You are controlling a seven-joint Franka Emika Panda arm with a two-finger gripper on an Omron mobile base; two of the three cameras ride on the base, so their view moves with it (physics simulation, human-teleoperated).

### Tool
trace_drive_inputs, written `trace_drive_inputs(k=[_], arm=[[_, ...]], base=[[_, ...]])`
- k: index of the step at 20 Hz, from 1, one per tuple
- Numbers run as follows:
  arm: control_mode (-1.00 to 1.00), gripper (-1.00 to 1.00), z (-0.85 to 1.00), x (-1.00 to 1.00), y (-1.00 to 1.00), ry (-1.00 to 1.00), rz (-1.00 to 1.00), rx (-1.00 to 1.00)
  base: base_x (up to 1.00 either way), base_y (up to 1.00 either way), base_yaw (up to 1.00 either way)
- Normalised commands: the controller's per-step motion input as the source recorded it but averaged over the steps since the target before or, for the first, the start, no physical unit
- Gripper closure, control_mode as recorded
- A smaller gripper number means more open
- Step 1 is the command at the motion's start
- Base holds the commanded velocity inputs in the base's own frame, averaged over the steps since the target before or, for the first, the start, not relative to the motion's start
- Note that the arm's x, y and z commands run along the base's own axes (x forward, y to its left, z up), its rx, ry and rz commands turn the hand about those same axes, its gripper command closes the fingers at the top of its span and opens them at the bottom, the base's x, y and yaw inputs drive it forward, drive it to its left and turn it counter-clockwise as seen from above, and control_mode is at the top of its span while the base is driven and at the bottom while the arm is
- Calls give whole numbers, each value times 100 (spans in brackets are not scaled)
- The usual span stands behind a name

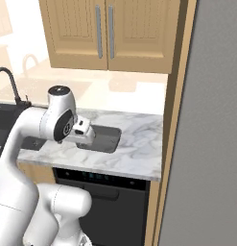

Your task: Take the mushroom and carrot out of the freezer and place them in the tupperware container on the counter. Then put the tupperware containing the vegetables back in the freezer.

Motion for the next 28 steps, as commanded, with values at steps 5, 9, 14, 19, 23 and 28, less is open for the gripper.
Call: trace_drive_inputs(k=[5, 9, 14, 19, 23, 28], arm=[[100, -100, 0, -39, -4, 5, 0, 1], [100, -100, 0, 0, 0, 0, 0, 0], [100, -100, 0, 0, 0, 0, 0, 0], [100, -100, 0, 0, 0, 0, 0, 0], [100, -100, 0, 0, 0, 0, 0, 0], [100, -100, 0, 0, 0, 0, 0, 0]], base=[[-35, -3, 0], [-100, -27, -3], [-93, -52, -6], [-10, -86, 0], [3, -98, 10], [18, -87, 9]])
